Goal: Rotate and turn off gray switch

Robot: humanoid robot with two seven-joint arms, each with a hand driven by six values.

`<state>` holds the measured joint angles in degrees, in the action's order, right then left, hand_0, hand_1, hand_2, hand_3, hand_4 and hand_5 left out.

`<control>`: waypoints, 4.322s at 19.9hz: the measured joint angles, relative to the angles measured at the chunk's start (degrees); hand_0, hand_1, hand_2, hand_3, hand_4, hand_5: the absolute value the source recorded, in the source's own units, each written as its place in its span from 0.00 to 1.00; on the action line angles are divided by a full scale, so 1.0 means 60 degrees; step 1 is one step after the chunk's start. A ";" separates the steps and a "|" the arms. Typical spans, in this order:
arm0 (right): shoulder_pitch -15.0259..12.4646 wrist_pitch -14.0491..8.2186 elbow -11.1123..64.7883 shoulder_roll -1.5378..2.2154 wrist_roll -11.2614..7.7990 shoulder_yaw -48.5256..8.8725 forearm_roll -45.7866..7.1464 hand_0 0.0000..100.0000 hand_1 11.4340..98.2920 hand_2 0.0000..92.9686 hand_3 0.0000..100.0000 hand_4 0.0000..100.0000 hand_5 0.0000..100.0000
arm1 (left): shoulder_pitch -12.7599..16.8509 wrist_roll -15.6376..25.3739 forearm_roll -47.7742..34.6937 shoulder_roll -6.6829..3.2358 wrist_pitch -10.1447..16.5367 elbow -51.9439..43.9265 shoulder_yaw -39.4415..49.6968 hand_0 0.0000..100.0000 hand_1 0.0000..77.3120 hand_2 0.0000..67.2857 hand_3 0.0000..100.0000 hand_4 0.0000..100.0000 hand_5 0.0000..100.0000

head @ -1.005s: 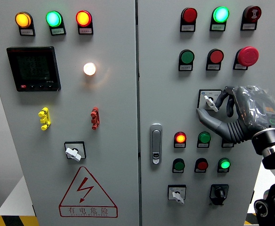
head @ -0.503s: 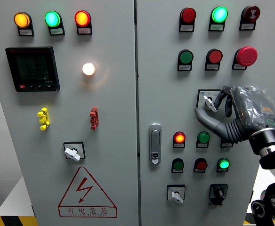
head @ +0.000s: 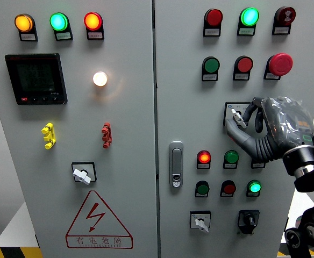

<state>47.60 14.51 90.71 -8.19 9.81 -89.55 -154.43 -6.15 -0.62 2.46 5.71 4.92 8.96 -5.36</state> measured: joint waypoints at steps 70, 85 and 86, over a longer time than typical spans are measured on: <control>-0.1246 -0.0064 0.1585 0.0160 0.0027 -0.0343 0.0046 0.00 0.19 0.52 0.86 1.00 0.97 | -0.0001 0.0001 0.0000 0.0000 0.0000 0.0000 0.0000 0.34 0.00 0.18 0.22 0.12 0.12; -0.2732 -0.0090 0.3537 0.0080 -0.1111 -0.1189 0.0147 0.00 0.20 0.23 0.34 0.24 0.40 | 0.0001 0.0000 0.0000 0.0000 0.0000 0.0000 0.0000 0.33 0.00 0.18 0.22 0.12 0.12; -0.2799 -0.0115 0.3643 0.0078 -0.1134 -0.1208 0.0154 0.00 0.20 0.23 0.32 0.21 0.36 | 0.0001 0.0001 0.0000 0.0000 0.0000 0.0000 0.0000 0.33 0.00 0.18 0.22 0.12 0.12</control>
<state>30.81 13.82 112.56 -7.72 3.00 -96.80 -153.50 -6.15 -0.61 2.46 5.71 4.92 8.96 -5.36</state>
